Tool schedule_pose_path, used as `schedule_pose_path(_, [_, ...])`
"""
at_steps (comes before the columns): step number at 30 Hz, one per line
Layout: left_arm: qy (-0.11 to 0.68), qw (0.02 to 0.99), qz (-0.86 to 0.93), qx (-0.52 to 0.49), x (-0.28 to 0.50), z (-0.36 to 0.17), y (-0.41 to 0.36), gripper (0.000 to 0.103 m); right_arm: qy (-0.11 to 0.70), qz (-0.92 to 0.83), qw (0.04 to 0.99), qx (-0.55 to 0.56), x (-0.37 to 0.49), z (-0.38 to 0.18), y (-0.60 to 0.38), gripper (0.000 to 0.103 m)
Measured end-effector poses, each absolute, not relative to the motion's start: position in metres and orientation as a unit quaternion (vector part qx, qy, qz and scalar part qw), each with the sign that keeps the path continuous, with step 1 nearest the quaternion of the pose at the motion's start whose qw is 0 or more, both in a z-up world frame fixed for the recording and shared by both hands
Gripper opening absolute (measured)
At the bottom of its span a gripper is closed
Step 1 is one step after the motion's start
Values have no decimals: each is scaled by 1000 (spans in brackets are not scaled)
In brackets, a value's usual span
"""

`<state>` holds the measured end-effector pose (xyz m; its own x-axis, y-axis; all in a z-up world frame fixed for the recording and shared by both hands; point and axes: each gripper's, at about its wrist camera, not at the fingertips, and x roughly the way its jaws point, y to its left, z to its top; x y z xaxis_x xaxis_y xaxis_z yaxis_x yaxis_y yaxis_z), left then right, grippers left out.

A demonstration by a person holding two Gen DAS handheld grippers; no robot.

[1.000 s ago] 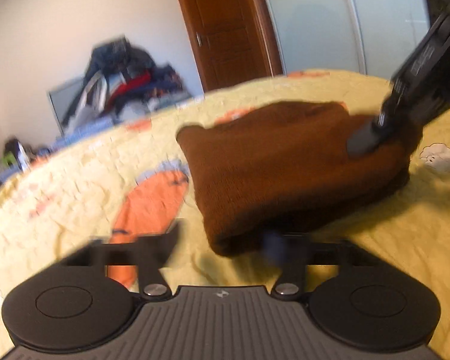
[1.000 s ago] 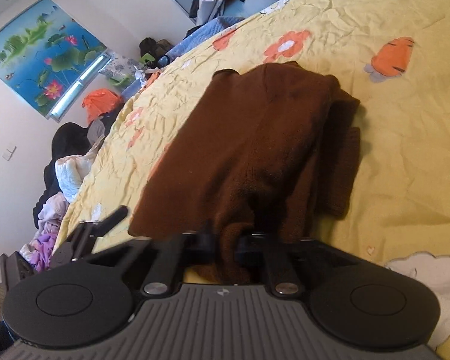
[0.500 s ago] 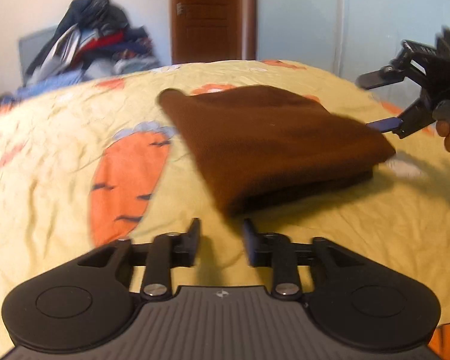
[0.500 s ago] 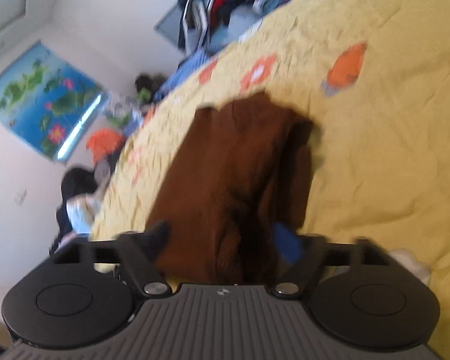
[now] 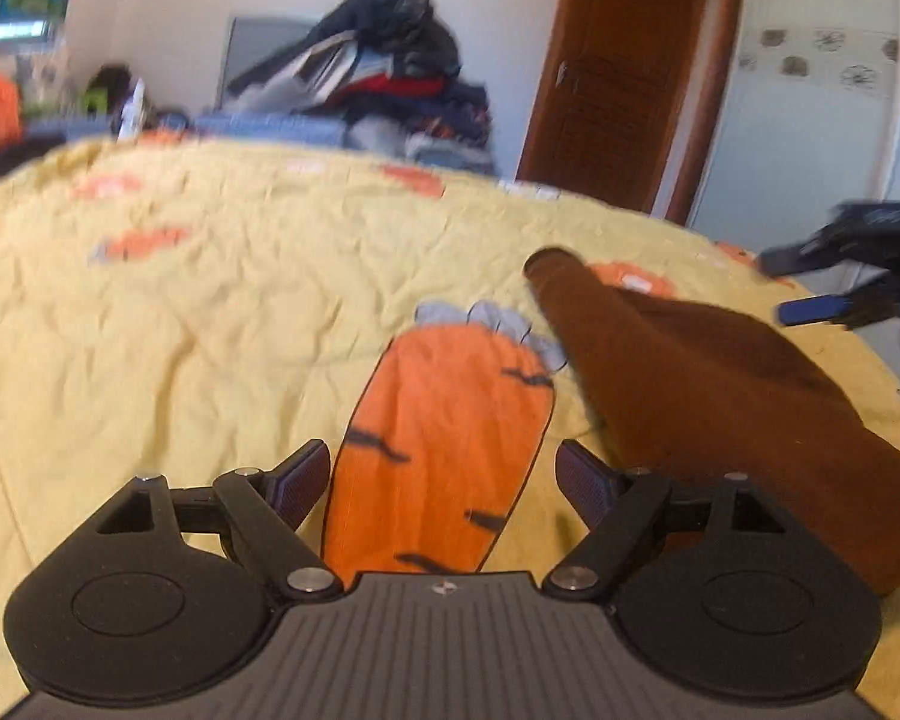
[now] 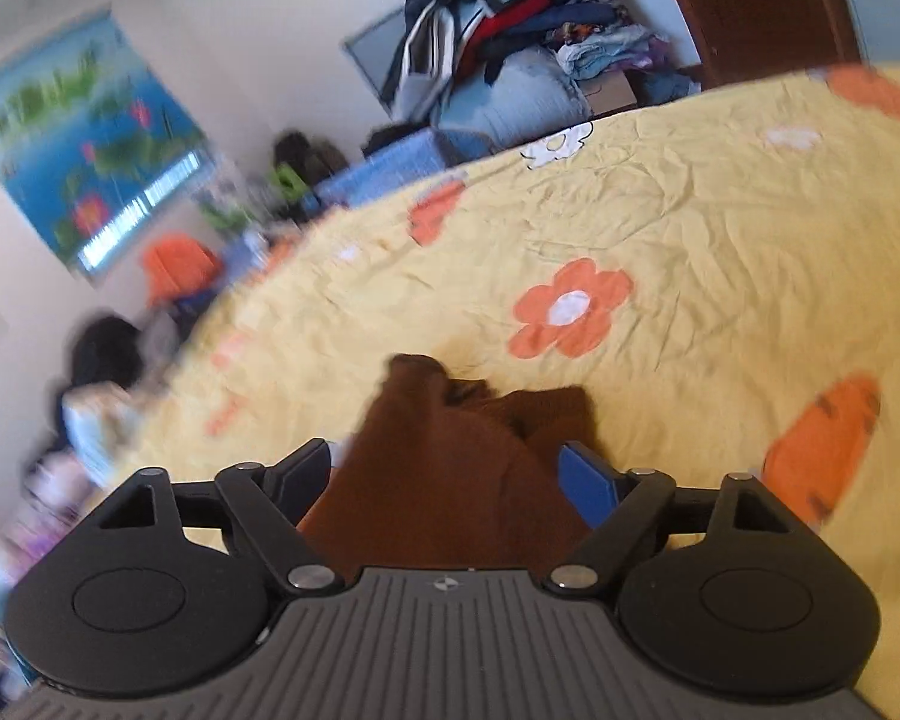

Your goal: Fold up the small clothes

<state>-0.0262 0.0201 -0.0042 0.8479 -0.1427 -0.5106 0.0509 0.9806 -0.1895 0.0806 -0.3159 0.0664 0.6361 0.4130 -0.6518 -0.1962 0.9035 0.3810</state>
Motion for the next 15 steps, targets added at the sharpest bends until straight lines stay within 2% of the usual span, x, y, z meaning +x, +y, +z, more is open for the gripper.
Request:
schedule_pose_path(2, [290, 951, -63, -83, -23, -6, 21, 83, 411, 168, 893, 71, 95, 50, -300, 72])
schedule_pose_path(5, [299, 947, -65, -99, -16, -10, 26, 86, 450, 167, 876, 53, 112, 26, -296, 16])
schedule_pose_path(9, [298, 947, -69, -103, -16, -10, 24, 87, 391, 172, 896, 121, 108, 47, -316, 14])
schedule_pose_path(11, [297, 946, -71, -105, -16, -11, 24, 87, 443, 153, 876, 115, 116, 20, -320, 14])
schedule_pose_path(13, [294, 948, -69, -104, -18, -9, 23, 87, 424, 157, 881, 140, 109, 20, -327, 15])
schedule_pose_path(14, [286, 951, -66, -98, -21, -6, 21, 87, 424, 153, 875, 175, 108, 23, -333, 27])
schedule_pose_path(15, [267, 958, -66, -84, -28, -1, 16, 87, 414, 148, 875, 206, 104, 29, -339, 34])
